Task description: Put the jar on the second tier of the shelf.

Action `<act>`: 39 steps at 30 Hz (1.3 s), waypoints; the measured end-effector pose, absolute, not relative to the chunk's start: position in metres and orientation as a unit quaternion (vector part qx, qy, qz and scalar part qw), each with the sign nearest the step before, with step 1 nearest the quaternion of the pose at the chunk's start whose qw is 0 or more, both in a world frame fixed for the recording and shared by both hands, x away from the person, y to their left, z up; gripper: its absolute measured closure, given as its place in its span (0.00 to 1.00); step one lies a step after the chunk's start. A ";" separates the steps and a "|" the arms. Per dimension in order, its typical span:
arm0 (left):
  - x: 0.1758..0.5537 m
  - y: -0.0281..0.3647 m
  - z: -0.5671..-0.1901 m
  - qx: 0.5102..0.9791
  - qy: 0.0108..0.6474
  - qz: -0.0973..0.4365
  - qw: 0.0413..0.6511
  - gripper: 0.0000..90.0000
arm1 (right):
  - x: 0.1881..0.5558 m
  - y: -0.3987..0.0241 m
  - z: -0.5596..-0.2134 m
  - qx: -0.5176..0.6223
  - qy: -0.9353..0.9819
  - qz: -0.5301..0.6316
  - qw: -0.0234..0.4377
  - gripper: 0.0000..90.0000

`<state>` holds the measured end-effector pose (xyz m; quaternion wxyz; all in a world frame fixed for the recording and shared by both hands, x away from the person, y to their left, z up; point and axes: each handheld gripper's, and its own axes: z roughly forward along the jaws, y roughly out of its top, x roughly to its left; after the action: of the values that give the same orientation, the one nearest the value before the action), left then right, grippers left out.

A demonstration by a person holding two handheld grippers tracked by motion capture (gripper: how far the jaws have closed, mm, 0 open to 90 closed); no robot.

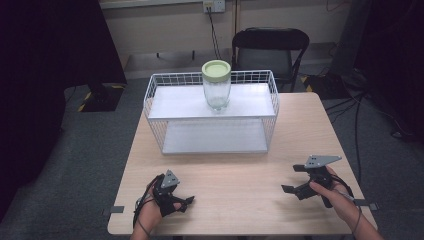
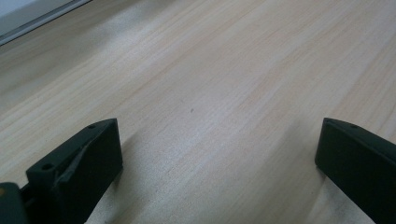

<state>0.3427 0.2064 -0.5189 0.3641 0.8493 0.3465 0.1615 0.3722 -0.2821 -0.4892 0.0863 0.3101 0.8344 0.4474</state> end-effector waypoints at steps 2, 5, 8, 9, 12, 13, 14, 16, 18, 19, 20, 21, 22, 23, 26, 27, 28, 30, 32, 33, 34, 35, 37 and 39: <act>0.343 0.206 -0.519 0.849 0.346 0.161 0.364 0.00 | 0.372 -0.285 -0.490 0.312 0.834 0.446 0.087 0.01; 0.343 0.206 -0.519 0.849 0.346 0.161 0.364 0.00 | 0.370 -0.288 -0.492 0.315 0.833 0.446 0.087 0.01; 0.343 0.206 -0.519 0.849 0.346 0.161 0.364 0.00 | 0.369 -0.292 -0.493 0.318 0.833 0.443 0.088 0.01; 0.343 0.206 -0.519 0.849 0.346 0.161 0.364 0.00 | 0.369 -0.293 -0.494 0.320 0.833 0.443 0.088 0.01; 0.343 0.206 -0.519 0.849 0.347 0.161 0.364 0.00 | 0.367 -0.297 -0.495 0.323 0.832 0.442 0.089 0.01; 0.343 0.206 -0.519 0.849 0.346 0.161 0.364 0.00 | 0.367 -0.299 -0.495 0.324 0.832 0.441 0.090 0.01; 0.343 0.206 -0.519 0.849 0.346 0.162 0.364 0.00 | 0.367 -0.300 -0.496 0.325 0.832 0.440 0.091 0.01; 0.343 0.206 -0.519 0.849 0.346 0.161 0.364 0.00 | 0.366 -0.303 -0.497 0.328 0.832 0.438 0.091 0.01; 0.343 0.206 -0.519 0.849 0.346 0.161 0.364 0.00 | 0.365 -0.306 -0.498 0.331 0.831 0.437 0.092 0.01; 0.343 0.206 -0.519 0.849 0.346 0.161 0.364 0.00 | 0.364 -0.307 -0.498 0.332 0.831 0.437 0.092 0.01; 0.343 0.206 -0.519 0.849 0.346 0.161 0.364 0.00 | 0.364 -0.309 -0.498 0.333 0.830 0.437 0.094 0.01; 0.343 0.206 -0.519 0.849 0.347 0.161 0.364 0.00 | 0.363 -0.310 -0.499 0.335 0.829 0.438 0.095 0.01; 0.343 0.206 -0.519 0.849 0.346 0.161 0.364 0.00 | 0.363 -0.312 -0.499 0.336 0.828 0.439 0.095 0.01; 0.343 0.206 -0.519 0.849 0.347 0.161 0.364 0.00 | 0.362 -0.313 -0.500 0.338 0.827 0.439 0.095 0.01; 0.343 0.206 -0.519 0.849 0.346 0.161 0.364 0.00 | 0.360 -0.319 -0.503 0.344 0.825 0.437 0.095 0.01; 0.343 0.206 -0.519 0.849 0.346 0.161 0.364 0.00 | 0.360 -0.320 -0.504 0.345 0.825 0.437 0.095 0.01; 0.343 0.206 -0.519 0.849 0.346 0.161 0.364 0.00 | 0.359 -0.321 -0.505 0.348 0.825 0.435 0.095 0.01; 0.343 0.206 -0.519 0.849 0.346 0.161 0.364 0.00 | 0.358 -0.324 -0.507 0.350 0.826 0.431 0.097 0.01; 0.343 0.206 -0.519 0.849 0.346 0.161 0.364 0.00 | 0.356 -0.327 -0.508 0.352 0.827 0.427 0.099 0.01; 0.343 0.206 -0.519 0.849 0.347 0.161 0.364 0.00 | 0.356 -0.329 -0.509 0.353 0.828 0.425 0.101 0.01; 0.343 0.206 -0.519 0.849 0.347 0.161 0.364 0.00 | 0.355 -0.330 -0.509 0.353 0.828 0.423 0.101 0.01; 0.343 0.206 -0.519 0.849 0.346 0.161 0.364 0.00 | 0.355 -0.331 -0.510 0.353 0.829 0.420 0.102 0.01; 0.343 0.206 -0.519 0.849 0.346 0.161 0.364 0.00 | 0.353 -0.334 -0.510 0.353 0.833 0.414 0.107 0.02; 0.343 0.206 -0.519 0.849 0.346 0.161 0.364 0.00 | 0.351 -0.336 -0.510 0.352 0.839 0.400 0.113 0.02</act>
<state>0.3427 0.2065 -0.5188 0.3640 0.8494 0.3465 0.1614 0.3509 -0.3358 -0.5104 0.1134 0.3517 0.8389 0.3996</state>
